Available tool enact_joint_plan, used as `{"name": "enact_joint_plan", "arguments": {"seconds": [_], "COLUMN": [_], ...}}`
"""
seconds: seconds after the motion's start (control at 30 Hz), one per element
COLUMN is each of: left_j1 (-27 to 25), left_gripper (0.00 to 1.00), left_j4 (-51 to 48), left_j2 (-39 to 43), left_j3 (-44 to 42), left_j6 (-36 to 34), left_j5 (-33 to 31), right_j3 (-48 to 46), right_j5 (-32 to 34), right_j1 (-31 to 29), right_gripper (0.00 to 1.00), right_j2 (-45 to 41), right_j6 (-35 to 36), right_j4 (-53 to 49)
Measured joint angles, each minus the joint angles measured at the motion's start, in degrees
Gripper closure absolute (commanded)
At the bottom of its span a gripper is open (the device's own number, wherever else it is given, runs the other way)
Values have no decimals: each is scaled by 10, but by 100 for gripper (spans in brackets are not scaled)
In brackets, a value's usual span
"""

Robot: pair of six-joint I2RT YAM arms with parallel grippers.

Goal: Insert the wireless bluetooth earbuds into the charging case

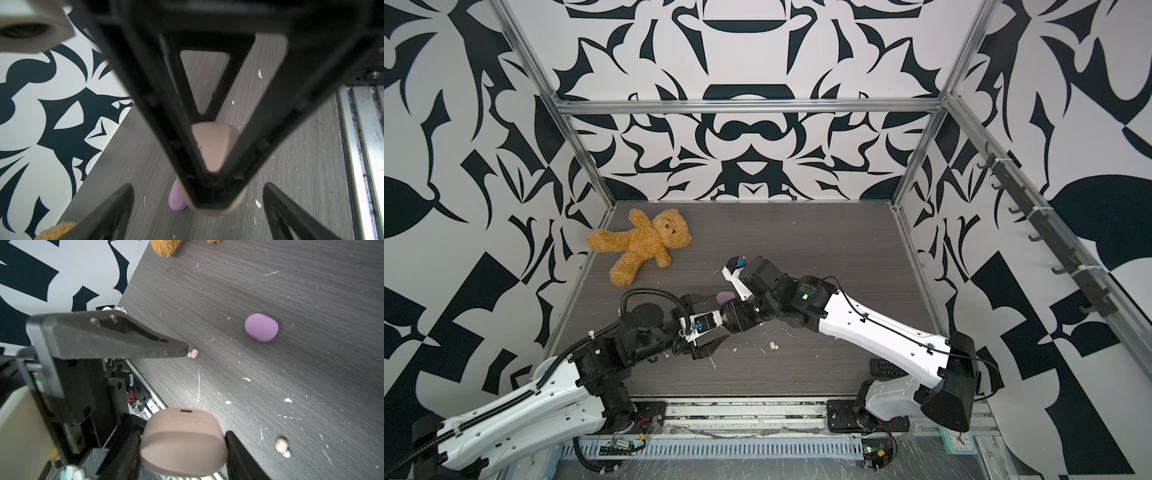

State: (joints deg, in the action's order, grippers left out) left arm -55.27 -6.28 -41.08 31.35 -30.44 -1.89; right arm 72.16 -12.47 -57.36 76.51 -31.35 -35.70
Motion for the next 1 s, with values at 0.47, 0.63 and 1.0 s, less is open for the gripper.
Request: {"name": "enact_joint_plan", "arguments": {"seconds": [0.47, 0.63, 1.0], "left_j1": [0, 0, 0], "left_gripper": [29, 33, 41], "left_j4": [8, 7, 7], "left_j2": [-9, -12, -13], "left_j3": [-1, -1, -1], "left_j6": [7, 6, 3], "left_j5": [20, 22, 28], "right_j3": [-22, -23, -32], "right_j5": [-7, -7, -10], "right_j1": [-12, -12, -13], "right_gripper": [100, 100, 100], "right_j2": [0, -2, -15], "right_j6": [-1, -1, -2], "right_j4": [45, 52, 71]}}
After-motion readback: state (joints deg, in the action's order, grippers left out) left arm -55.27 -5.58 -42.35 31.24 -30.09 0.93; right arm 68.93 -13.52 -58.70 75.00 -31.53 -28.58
